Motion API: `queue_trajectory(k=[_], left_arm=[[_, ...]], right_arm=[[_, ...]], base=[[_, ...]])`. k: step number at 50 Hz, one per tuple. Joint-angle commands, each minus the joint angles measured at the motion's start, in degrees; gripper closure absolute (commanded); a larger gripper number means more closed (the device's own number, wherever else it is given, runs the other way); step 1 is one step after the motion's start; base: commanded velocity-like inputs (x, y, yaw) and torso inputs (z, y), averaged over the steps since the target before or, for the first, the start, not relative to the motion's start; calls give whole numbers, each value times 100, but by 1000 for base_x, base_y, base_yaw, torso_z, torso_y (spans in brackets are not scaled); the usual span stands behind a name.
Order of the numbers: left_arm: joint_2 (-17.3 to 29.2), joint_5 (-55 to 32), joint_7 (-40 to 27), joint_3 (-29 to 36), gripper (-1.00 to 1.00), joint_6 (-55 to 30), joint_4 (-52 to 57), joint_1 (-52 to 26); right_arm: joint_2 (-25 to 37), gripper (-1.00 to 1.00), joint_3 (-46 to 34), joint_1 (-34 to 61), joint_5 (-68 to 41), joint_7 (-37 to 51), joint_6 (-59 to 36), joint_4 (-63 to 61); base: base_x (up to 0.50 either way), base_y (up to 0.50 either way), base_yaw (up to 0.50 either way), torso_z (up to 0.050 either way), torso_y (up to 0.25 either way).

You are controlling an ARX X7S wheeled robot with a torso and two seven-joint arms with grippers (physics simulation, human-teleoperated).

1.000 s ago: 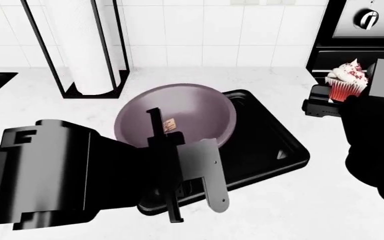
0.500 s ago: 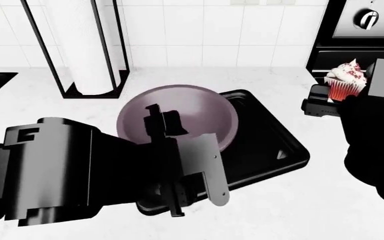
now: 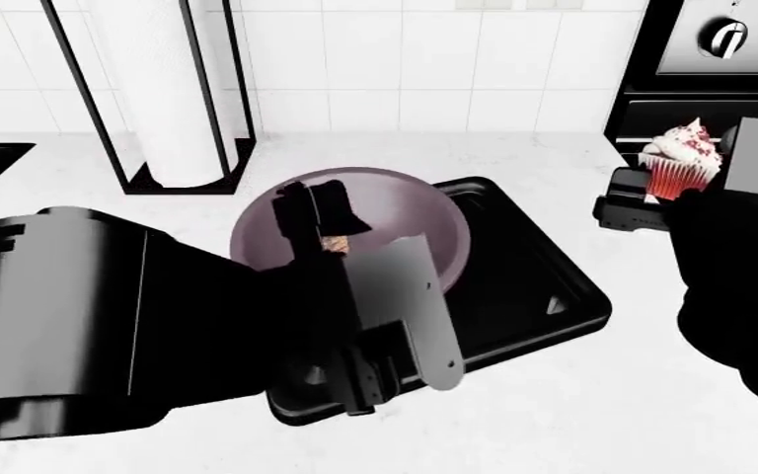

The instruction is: Pick up the bowl with cake and place it on the tray. Pick up the cupcake and place it on the tray.

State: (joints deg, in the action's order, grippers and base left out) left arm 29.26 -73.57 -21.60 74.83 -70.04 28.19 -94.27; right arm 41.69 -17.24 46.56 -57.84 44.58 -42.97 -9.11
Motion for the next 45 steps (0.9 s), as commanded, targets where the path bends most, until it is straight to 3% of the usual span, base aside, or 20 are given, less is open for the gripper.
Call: queue_trajectory(k=[1,11,26,45], left_arm=[[150,-957,-651,-552,-100,-46,258,-148],[374,-2079,-1448,-899,-100,42,535,-380],[669,-3090,-2474,-1057,-100,255,926,-810],[1724,-3635,-4121,-1240,-100,905,1454,-831]], right_arm=[[15,100,12,25,105,-83,-90,-62],[60,100,55,28,48,-59,-119,-133],[63,100,41,40,56,-81,-110,-142],[101,100,4,52,79,-150,-91,-237]], base=[[0,0,0,0,0],[0,0,0,0,0],[0,0,0,0,0],[0,0,0,0,0]])
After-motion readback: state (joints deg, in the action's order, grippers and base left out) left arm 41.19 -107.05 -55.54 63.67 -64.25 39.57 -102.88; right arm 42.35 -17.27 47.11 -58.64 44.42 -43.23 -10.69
